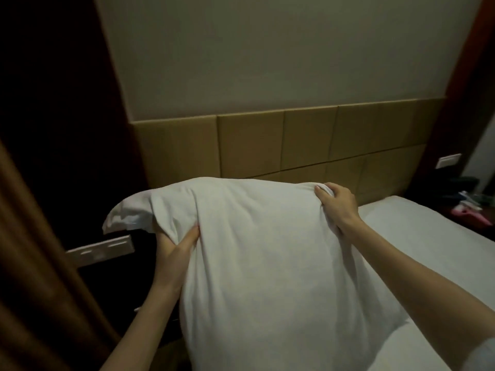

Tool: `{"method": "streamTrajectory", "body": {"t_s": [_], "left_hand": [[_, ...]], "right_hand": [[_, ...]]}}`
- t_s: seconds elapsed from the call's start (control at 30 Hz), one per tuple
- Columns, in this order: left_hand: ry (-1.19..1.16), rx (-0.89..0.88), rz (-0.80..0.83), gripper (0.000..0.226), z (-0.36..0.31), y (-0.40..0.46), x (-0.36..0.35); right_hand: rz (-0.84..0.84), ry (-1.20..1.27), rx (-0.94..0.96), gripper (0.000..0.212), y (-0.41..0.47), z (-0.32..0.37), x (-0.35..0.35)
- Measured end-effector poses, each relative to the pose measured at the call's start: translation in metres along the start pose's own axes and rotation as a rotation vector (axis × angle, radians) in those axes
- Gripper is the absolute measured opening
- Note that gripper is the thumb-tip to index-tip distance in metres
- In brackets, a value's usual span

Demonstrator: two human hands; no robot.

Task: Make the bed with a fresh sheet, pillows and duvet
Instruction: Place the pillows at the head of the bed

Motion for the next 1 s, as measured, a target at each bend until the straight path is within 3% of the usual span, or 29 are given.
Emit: {"method": "streamTrajectory", "body": {"t_s": [0.27, 0.5, 0.83, 1.0], "left_hand": [[0.002, 0.087, 0.240, 0.078, 0.067, 0.111, -0.124], [0.011, 0.151, 0.521, 0.075, 0.118, 0.177, -0.232], [0.065, 0.269, 0.996, 0.079, 0.201, 0.234, -0.391], [0.149, 0.260, 1.261, 0.066, 0.231, 0.243, -0.452]], "right_hand": [[-0.166, -0.100, -0.071, 0.029, 0.110, -0.044, 0.018], [-0.360, -0.232, -0.292, 0.031, 0.142, -0.108, 0.049], [-0.767, -0.297, -0.641, 0.031, 0.110, -0.162, 0.074], [-0.914, -0.278, -0.826, 0.031, 0.057, -0.190, 0.042]]}}
Point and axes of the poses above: each hand's wrist, its own y-axis towards the middle knuckle, its own x-axis out of the back of the hand, z = x × y, the point moved 10 cm from there along y, towards the middle knuckle, and after that the axes turned 1 degree about -z, right-handed, at the moved point
